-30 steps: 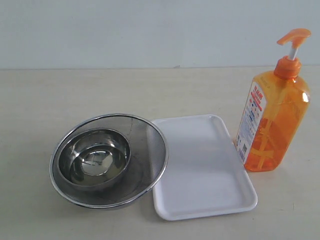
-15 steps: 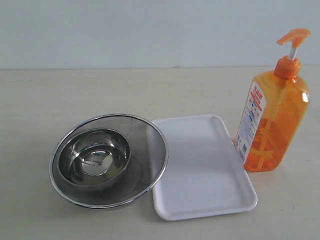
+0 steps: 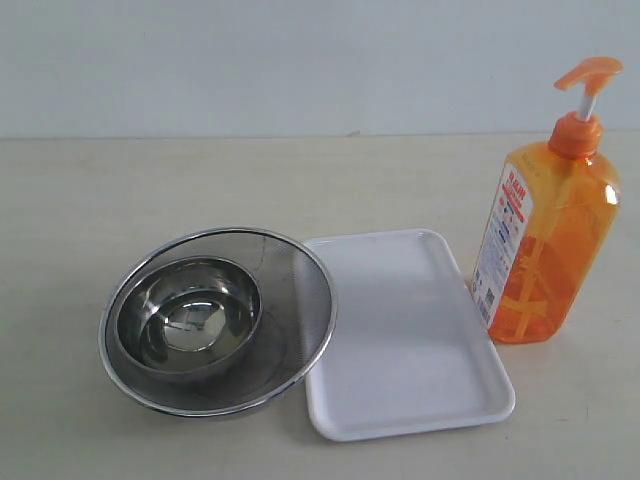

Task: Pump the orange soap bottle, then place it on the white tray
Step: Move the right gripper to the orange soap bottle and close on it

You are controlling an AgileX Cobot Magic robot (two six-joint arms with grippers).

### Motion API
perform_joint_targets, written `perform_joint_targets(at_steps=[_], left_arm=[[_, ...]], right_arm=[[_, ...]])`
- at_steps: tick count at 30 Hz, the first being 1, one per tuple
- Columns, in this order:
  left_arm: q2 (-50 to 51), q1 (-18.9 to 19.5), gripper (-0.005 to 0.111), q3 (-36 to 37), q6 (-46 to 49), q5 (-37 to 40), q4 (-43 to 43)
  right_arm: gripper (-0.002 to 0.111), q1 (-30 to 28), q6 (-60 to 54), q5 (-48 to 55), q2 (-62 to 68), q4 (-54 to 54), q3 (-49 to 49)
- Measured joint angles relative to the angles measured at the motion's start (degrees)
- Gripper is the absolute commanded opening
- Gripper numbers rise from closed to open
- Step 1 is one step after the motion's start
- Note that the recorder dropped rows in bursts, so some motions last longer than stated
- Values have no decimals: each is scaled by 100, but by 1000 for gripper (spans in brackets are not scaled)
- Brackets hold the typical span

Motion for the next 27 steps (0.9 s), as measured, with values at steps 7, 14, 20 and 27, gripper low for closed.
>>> perform_joint_targets(at_steps=[7,14,20,27], left_arm=[[0,0,5,0,0,0,0],[0,0,5,0,0,0,0],[0,0,5,0,0,0,0],[0,0,5,0,0,0,0]], right_arm=[[87,0,585,497,0,-623,-344],[93,0,542,484,0,-646,-344],[93,0,522,675,0,-655,-715],[93,0,564,625,554,-755,-1000]])
